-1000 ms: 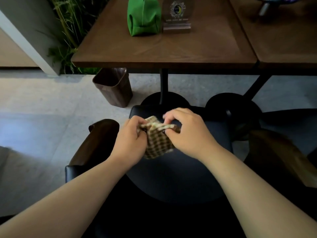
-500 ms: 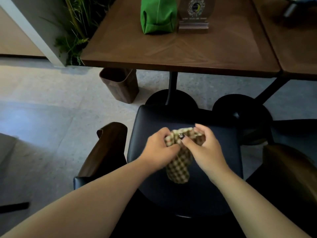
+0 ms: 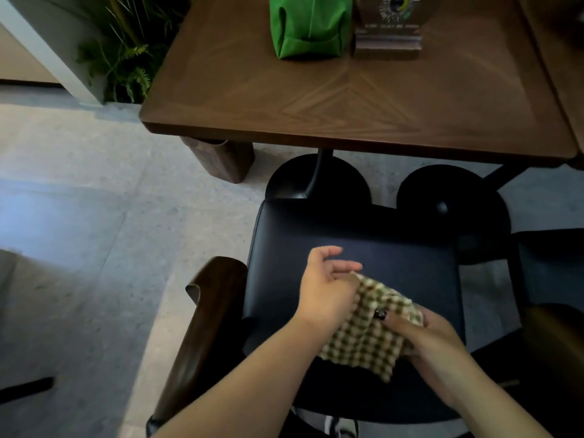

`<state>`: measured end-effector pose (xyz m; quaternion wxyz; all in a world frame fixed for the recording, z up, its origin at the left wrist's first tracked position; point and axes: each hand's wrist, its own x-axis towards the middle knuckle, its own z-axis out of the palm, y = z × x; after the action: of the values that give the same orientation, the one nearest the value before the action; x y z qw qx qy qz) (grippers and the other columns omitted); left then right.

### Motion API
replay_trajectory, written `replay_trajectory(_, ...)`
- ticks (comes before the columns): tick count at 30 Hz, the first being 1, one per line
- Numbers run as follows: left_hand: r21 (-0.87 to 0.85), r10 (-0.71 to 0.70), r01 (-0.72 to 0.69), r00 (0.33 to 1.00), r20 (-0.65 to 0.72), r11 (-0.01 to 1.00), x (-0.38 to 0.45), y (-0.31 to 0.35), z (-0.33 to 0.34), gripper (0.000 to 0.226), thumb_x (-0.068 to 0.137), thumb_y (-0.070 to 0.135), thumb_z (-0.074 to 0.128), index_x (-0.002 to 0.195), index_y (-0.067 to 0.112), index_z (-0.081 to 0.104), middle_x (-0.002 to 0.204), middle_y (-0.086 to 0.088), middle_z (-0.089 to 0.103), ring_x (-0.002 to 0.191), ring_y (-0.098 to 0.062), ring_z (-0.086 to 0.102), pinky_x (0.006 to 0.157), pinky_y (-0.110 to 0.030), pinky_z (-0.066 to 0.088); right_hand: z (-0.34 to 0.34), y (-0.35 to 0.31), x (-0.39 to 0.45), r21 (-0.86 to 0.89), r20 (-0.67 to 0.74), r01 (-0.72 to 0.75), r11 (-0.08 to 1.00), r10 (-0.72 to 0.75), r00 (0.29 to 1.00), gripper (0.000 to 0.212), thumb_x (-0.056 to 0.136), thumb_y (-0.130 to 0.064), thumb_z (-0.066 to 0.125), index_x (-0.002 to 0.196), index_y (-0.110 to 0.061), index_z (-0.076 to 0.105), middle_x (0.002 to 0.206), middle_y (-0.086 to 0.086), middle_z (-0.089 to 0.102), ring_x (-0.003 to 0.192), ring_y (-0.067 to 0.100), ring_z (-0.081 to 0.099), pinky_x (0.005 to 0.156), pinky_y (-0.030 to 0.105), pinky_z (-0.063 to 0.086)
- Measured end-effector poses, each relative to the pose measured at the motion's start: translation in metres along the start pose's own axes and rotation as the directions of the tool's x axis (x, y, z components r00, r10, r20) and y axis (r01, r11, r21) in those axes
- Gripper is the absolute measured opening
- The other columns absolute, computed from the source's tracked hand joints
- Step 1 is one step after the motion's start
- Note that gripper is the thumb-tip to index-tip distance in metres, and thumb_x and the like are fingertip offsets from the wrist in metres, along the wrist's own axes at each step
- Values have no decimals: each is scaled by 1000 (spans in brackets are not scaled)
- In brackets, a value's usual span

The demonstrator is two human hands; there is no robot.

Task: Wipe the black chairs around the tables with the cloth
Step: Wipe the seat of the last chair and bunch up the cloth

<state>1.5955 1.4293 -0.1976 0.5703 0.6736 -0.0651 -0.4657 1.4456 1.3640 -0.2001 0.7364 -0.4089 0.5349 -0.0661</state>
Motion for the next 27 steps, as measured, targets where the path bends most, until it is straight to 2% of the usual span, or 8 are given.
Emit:
replay_trajectory(5,-16,1,-5,970,-245,1000,21,15,-22,32,87,0,61,111,19,51,98,4,70,60,5,60,57,-13,47,-1,6,7,-204,-287,48,978,-106,952,5,81,-8,70,83,-10,66,78,8,73,80,29,69,76,47,54)
replay_trajectory(8,113,-45,76,967,-252,991,59,48,-63,27,88,0,58,111,14,54,101,-3,68,74,-11,63,66,-25,49,13,-7,27,-262,-344,100,960,-189,920,7,83,-16,67,82,-16,61,78,6,70,81,27,67,75,48,54)
replay_trajectory(10,320,-67,126,980,-188,939,88,74,-99,24,88,3,58,110,13,57,103,-11,67,90,-23,65,74,-33,50,31,-20,50,-326,-342,157,932,-271,900,8,86,-20,63,85,-19,55,82,7,67,77,18,66,65,36,54)
replay_trajectory(13,586,-85,132,991,-106,799,114,91,-143,27,89,12,61,115,16,58,105,-6,68,101,-21,62,84,-34,49,67,-45,97,-423,-291,216,880,-357,888,8,91,-15,53,95,-20,48,86,4,61,59,5,62,45,23,49)
replay_trajectory(17,697,-224,193,973,-48,691,135,58,-166,41,90,18,64,129,17,51,110,2,63,106,-19,58,91,-34,48,122,-77,158,-538,-108,272,797,-386,916,40,92,-5,41,130,-18,47,121,6,59,110,24,58,93,37,49)
replay_trajectory(20,731,-294,218,955,-25,646,154,23,-169,59,89,17,65,143,16,40,125,-4,56,109,-21,56,87,-30,46,152,-95,198,-724,-3,346,597,-503,864,38,92,-9,41,129,-13,49,125,14,58,115,33,54,92,34,42)
replay_trajectory(23,747,-313,230,949,-30,624,175,-8,-172,80,87,15,68,153,17,23,152,-11,36,130,-28,47,98,-33,43,175,-105,238,-785,122,465,409,-635,763,47,87,-7,44,131,-24,48,124,9,60,109,32,57,85,35,44)
replay_trajectory(27,691,-395,367,910,-127,623,193,-31,-184,87,87,19,66,155,20,12,155,-8,30,133,-33,39,88,-43,44,193,-81,293,-851,254,427,306,-472,844,44,87,-6,45,128,-19,52,131,9,57,123,32,49,102,39,40)
